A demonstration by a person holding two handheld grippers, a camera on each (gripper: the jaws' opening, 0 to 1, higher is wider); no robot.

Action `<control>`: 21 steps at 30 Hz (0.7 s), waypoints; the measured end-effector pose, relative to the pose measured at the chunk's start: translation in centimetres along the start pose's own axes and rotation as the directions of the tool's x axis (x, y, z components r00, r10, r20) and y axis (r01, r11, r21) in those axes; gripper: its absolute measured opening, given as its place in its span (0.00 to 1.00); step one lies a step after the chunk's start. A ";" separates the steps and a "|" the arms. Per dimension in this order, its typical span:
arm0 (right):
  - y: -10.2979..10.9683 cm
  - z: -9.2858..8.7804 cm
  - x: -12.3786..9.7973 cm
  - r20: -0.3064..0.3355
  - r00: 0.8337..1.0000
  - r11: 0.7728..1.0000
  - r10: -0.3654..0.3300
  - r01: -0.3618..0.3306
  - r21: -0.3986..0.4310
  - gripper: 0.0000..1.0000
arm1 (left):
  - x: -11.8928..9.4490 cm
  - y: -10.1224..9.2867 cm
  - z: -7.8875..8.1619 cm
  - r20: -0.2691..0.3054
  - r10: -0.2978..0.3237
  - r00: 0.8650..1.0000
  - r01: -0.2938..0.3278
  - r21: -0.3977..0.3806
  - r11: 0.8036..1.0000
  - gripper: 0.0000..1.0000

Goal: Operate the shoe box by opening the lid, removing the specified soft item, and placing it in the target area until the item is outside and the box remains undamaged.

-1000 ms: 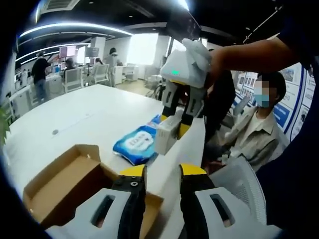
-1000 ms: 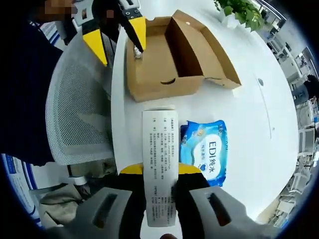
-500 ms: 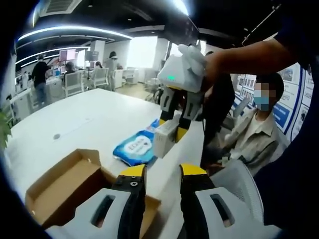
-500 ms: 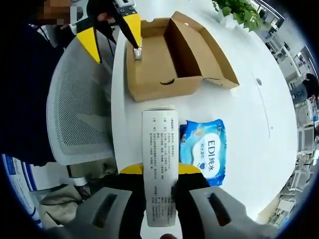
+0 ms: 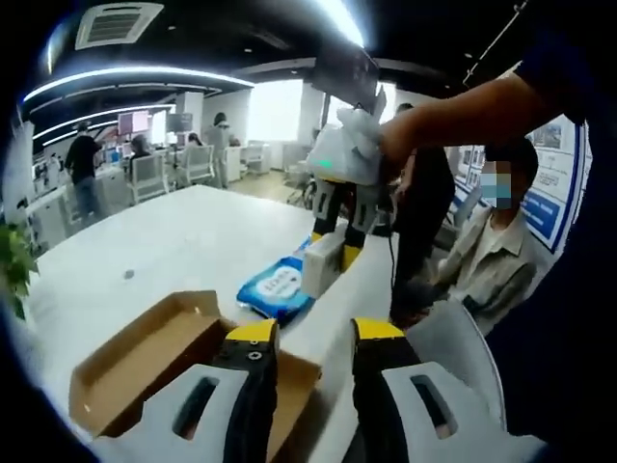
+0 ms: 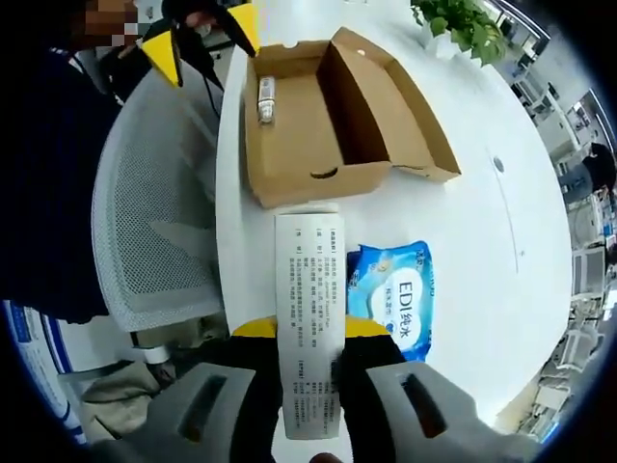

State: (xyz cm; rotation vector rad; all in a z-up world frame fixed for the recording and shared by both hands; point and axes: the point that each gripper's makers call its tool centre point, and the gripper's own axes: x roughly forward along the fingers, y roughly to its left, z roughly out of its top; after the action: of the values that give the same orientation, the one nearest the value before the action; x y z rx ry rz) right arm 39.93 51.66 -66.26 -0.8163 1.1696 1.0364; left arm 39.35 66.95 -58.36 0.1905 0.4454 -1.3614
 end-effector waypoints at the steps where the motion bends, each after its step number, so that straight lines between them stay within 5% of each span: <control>1: 0.1 0.1 0.0 -0.002 1.000 1.000 0.003 -0.003 -0.002 0.19 | -0.3 0.0 -0.1 0.004 0.002 1.000 -0.002 0.000 1.000 0.30; 7: 0.0 0.9 -0.1 -0.010 1.000 1.000 0.000 0.000 -0.001 0.19 | -2.2 -0.2 -0.2 0.021 0.012 1.000 -0.012 0.003 1.000 0.35; 12: 0.0 1.5 0.0 -0.013 1.000 1.000 0.000 0.000 0.001 0.19 | -2.8 0.3 -0.2 0.064 0.030 0.998 -0.030 0.011 0.999 0.64; 16: -0.1 1.8 0.0 -0.017 1.000 1.000 0.000 0.000 0.001 0.19 | -3.0 0.3 -0.8 0.032 0.016 0.999 -0.016 0.014 1.000 0.62; 21: -0.3 2.2 0.1 -0.022 1.000 1.000 0.004 -0.004 -0.002 0.19 | -3.2 0.8 -0.4 0.074 0.026 0.997 -0.026 0.000 1.000 0.69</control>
State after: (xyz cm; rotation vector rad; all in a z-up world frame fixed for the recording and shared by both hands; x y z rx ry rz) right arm 40.94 53.61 -65.89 -0.8289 1.1893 1.0341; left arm 39.60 70.14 -57.45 0.1459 0.3794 -1.3389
